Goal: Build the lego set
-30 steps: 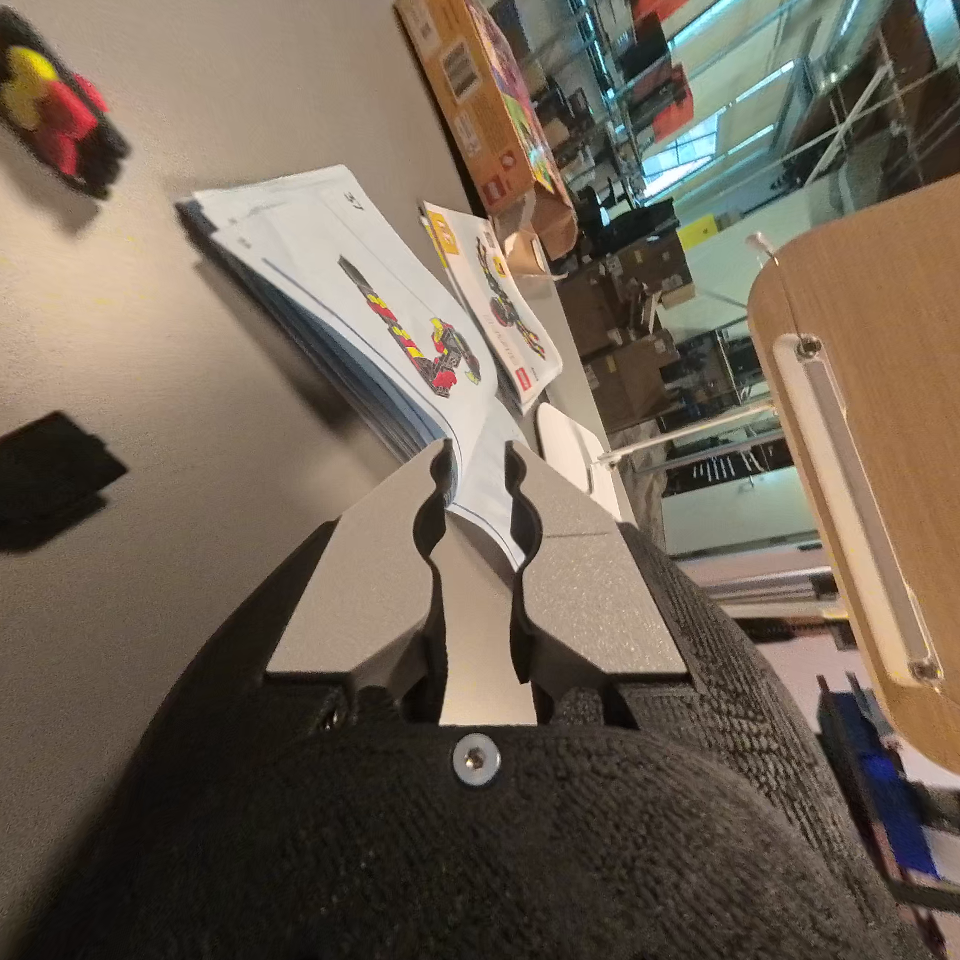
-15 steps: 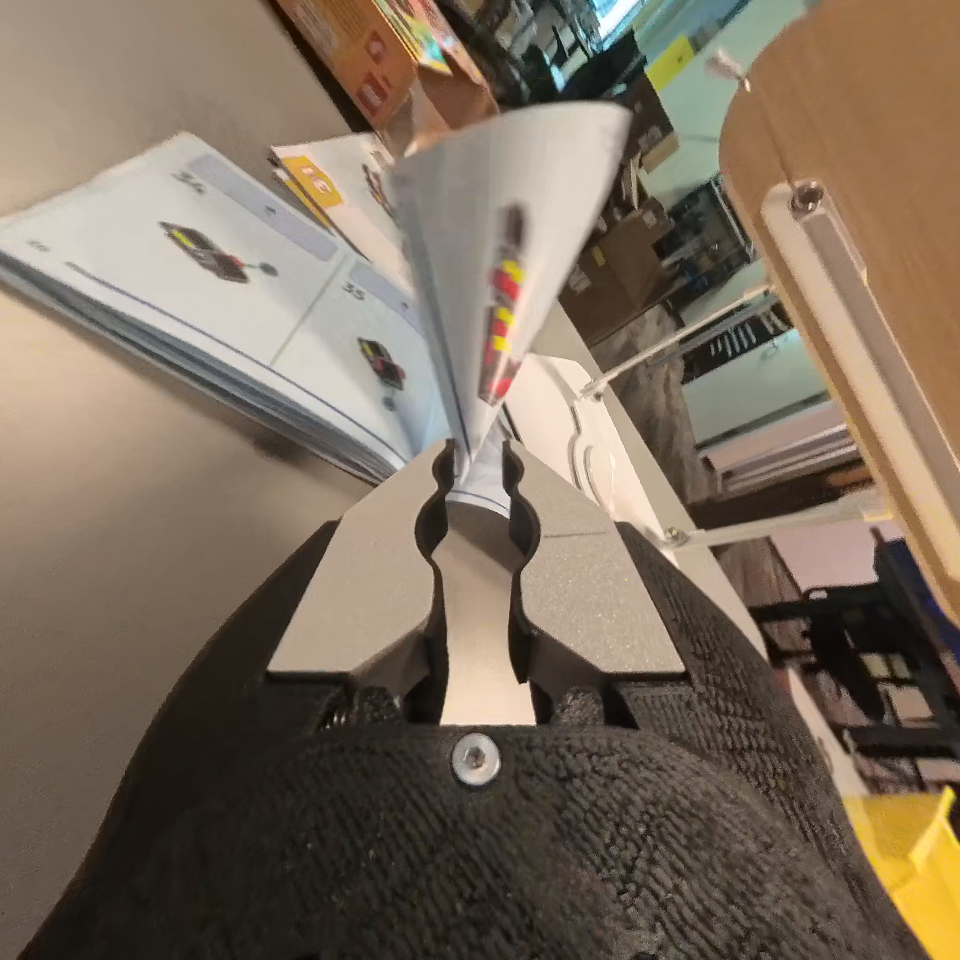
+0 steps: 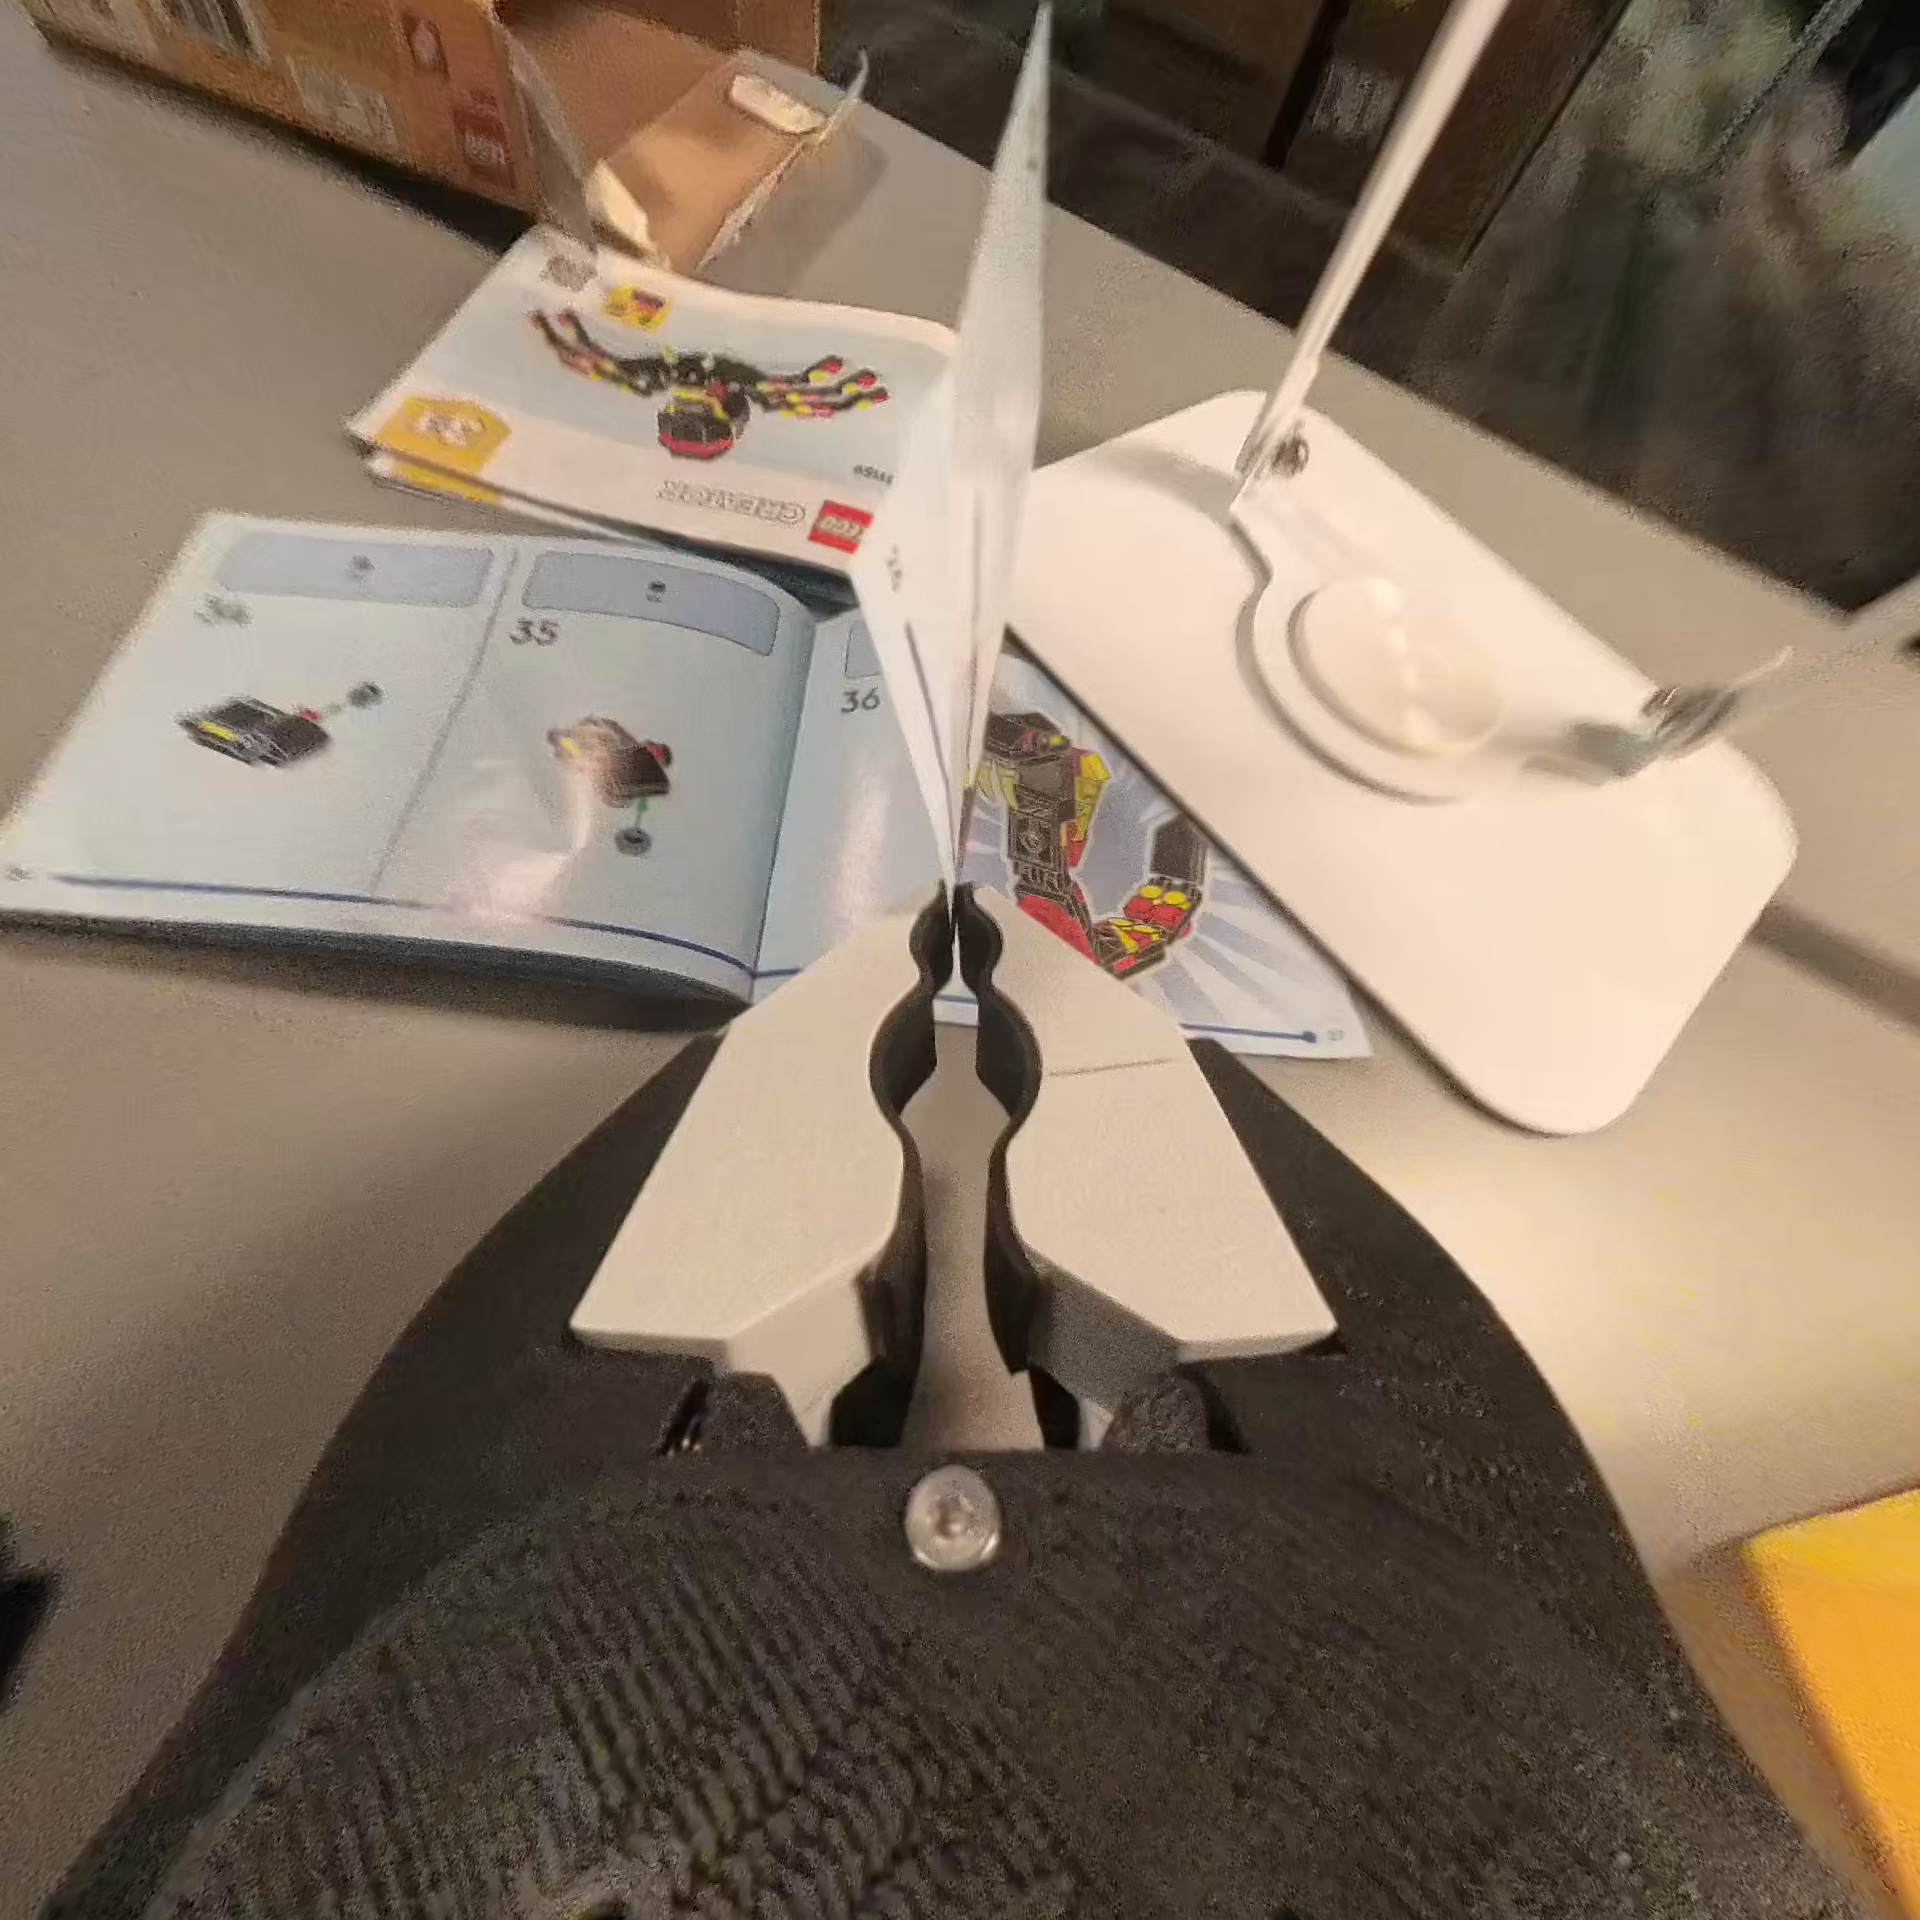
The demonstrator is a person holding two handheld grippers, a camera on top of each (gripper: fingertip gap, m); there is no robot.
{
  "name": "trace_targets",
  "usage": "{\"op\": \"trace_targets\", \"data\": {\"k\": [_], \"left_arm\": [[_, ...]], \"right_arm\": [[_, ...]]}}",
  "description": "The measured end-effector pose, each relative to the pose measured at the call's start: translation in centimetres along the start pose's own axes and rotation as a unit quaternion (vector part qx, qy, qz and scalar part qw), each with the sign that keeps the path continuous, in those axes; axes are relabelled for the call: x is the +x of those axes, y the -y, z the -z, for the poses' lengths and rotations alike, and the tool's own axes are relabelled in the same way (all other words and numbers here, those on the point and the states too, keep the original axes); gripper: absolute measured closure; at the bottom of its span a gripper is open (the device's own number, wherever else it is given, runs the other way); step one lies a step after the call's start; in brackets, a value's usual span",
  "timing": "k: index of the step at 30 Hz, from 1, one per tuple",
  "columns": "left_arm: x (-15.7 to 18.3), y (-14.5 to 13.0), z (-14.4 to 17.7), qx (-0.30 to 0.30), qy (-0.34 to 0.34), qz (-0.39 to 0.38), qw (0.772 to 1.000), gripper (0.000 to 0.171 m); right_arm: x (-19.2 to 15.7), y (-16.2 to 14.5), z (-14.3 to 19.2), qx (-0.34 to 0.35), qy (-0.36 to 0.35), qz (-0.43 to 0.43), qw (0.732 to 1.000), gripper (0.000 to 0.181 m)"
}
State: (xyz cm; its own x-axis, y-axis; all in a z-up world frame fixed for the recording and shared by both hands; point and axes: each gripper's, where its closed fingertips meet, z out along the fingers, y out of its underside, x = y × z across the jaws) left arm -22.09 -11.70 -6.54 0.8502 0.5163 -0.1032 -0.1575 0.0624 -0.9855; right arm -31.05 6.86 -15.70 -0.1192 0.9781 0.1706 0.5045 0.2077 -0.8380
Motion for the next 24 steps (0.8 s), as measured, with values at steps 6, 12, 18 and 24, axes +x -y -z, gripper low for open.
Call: {"op": "trace_targets", "data": {"k": [6, 12, 18, 24], "left_arm": [[0.0, 0.1, 0.0, 0.001, 0.001, -0.001, 1.0, 0.171], [0.0, 0.1, 0.0, 0.002, 0.0, 0.002, 1.0, 0.171], [0.1, 0.1, 0.0, 0.002, -0.002, 0.001, 1.0, 0.171], [0.2, 0.1, 0.0, 0.0, -0.004, -0.001, 1.0, 0.171]], "right_arm": [[-0.9, -1.4, 3.9, 0.016, 0.07, -0.249, 0.966, 0.181], [-1.6, -5.2, 8.3, 0.019, 0.06, -0.307, 0.95, 0.165], [2.8, -5.8, 10.8, 0.056, -0.038, -0.243, 0.968, 0.162], [4.3, -4.3, 12.1, 0.109, -0.107, -0.157, 0.976, 0.16]]}}
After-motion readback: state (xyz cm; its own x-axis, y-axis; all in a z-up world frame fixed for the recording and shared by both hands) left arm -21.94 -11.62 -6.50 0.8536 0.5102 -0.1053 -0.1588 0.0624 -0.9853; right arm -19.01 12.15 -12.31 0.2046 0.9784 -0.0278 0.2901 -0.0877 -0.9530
